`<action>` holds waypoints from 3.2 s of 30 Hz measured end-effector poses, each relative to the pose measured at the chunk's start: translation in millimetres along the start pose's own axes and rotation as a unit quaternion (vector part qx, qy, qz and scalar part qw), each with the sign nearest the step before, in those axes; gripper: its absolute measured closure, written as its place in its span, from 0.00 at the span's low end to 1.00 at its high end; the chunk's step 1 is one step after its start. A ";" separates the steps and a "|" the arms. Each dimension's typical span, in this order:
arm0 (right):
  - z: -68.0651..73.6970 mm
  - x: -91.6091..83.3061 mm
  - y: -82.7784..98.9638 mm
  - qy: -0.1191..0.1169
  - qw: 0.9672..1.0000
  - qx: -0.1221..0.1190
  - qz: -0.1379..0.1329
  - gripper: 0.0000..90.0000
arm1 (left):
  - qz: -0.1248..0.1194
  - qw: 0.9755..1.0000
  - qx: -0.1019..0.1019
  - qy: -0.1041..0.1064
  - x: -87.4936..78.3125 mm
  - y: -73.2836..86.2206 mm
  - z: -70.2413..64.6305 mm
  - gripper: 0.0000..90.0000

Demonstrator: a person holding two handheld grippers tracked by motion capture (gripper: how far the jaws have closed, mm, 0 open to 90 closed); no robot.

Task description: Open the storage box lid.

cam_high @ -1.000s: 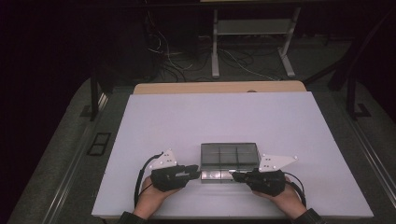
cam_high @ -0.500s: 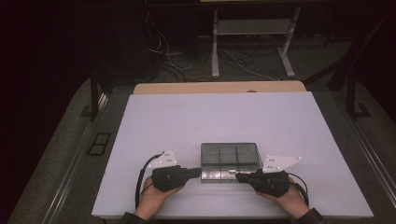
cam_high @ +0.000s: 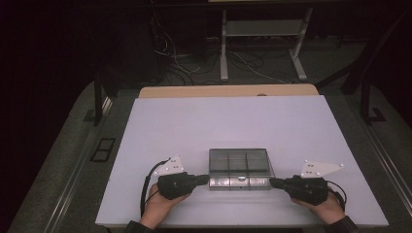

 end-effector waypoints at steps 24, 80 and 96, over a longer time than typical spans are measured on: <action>-7.3 -6.7 -12.4 0.000 1.000 0.002 -0.025 0.99 | -0.008 1.000 0.004 0.010 0.7 -12.6 0.0 0.98; -27.8 -0.5 -66.9 -0.008 0.999 -0.020 -0.049 0.99 | -0.040 0.998 0.028 -0.043 -18.7 -51.9 19.9 0.72; -34.9 1.4 -78.7 -0.005 0.999 -0.018 -0.046 0.99 | -0.045 0.996 0.061 -0.052 11.0 -78.1 25.6 0.63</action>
Point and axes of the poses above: each handheld gripper's, and its own axes: x roughly forward along the jaws, y roughly out of its underside, z roughly to its left, the point moved 2 cm from there along x, roughly forward along the jaws, and after that the axes turned 4 degrees about y, right-handed, at the moved point
